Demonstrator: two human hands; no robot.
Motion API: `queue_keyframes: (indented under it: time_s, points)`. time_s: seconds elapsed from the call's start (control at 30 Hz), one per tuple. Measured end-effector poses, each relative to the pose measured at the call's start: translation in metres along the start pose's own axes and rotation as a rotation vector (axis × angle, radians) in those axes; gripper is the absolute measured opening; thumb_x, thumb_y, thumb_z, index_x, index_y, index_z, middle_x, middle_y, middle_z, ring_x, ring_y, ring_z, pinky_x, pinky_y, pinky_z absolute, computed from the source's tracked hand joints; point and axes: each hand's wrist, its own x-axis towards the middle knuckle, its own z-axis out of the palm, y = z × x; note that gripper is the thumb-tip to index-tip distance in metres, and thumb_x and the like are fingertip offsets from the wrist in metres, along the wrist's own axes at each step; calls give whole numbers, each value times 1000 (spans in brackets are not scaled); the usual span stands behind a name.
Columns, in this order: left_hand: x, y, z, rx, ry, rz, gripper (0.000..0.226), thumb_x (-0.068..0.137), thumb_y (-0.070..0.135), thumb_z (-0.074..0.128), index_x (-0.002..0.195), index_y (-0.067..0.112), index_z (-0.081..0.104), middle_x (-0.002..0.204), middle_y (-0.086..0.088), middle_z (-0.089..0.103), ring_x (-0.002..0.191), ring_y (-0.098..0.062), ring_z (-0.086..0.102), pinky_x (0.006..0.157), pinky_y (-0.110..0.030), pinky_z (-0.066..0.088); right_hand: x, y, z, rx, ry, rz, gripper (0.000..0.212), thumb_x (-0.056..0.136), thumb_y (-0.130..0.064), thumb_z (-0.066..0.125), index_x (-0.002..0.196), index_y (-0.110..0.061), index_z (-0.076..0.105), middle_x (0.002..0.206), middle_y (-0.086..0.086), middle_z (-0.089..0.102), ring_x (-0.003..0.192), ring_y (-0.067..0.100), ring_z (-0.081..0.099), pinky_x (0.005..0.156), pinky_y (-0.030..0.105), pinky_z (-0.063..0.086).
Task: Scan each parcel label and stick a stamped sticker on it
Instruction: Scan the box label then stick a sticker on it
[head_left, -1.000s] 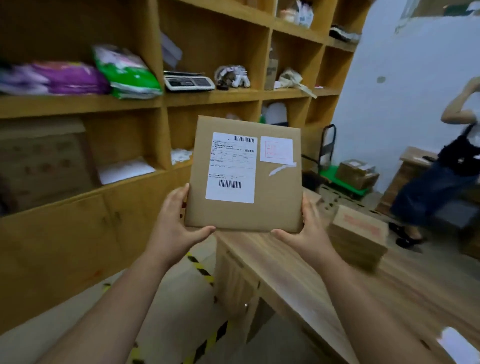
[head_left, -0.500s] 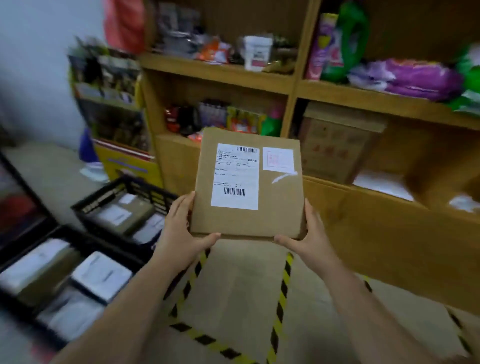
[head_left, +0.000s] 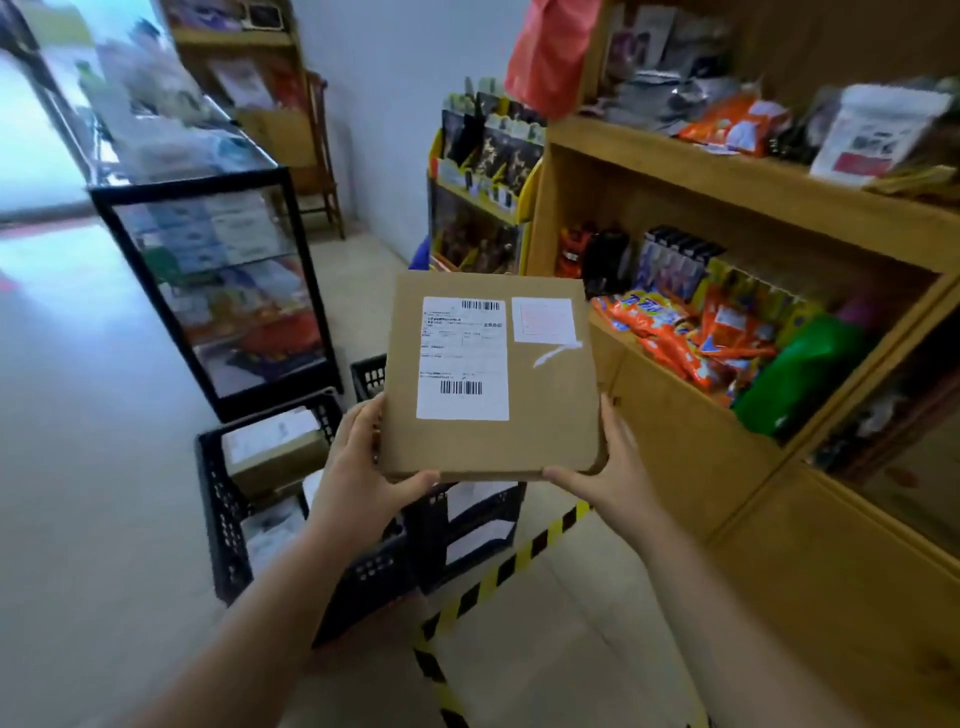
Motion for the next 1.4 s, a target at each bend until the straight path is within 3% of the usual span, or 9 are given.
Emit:
queue_keyframes:
  time_s: [0.13,0.47,0.6,0.7,0.83,1.07,1.23,1.3,1.4]
  points:
    - [21,-24,8,15,53,-119,102,65,43,87,147,34,28,134,16,38,118,-14,47,97,-44,51,54,8,17,12,-111,-10,113,75,-36,84,157,-35,6,133,-20,28,121,-1,28,101,24,27]
    - [148,-128,61,-51,88,-372,97,68,33,88,147,30,33,133,13,42,118,-11,47,99,-39,50,239,52,90,-33,-287,130,105,76,-33,83,156,-31,15,135,-14,27,117,5,32,94,24,31]
    - [206,-166,81,-71,74,-462,96,67,35,89,146,29,34,136,12,42,116,-7,46,93,-27,45,316,67,115,-62,-341,180,104,78,-31,82,156,-33,14,135,-14,28,114,8,36,92,26,34]
    - [241,-193,96,-85,34,-530,98,65,38,89,146,30,33,137,11,43,118,-10,48,98,-32,48,365,83,132,-83,-388,196,104,78,-29,82,156,-35,13,132,-14,27,116,8,35,95,27,34]
    - [267,-221,121,-77,16,-627,99,65,35,90,146,29,33,138,11,45,122,-11,50,102,-39,50,414,113,152,-149,-454,238,109,74,-35,84,156,-34,12,150,-8,24,122,9,32,106,34,34]
    - [289,-274,176,14,1,-817,108,52,58,82,146,36,33,135,10,53,123,-13,51,101,-45,50,479,181,198,-244,-599,286,114,74,-35,84,158,-28,8,157,-2,20,139,22,32,115,46,33]
    - [297,-306,212,18,28,-912,105,52,56,82,144,38,34,133,7,55,123,-18,51,100,-49,49,514,224,226,-260,-669,253,112,76,-30,83,158,-29,7,155,-2,23,137,19,33,114,38,31]
    - [301,-317,222,18,34,-934,103,51,57,80,142,40,36,130,6,57,121,-17,53,101,-46,49,525,238,238,-271,-689,245,111,77,-30,83,158,-28,7,156,-2,23,137,19,34,112,35,31]
    - [305,-332,236,3,46,-950,95,68,31,87,147,30,36,135,2,54,115,-10,50,101,-32,43,534,257,254,-284,-697,231,111,77,-30,82,158,-28,6,158,-3,22,139,18,33,111,32,31]
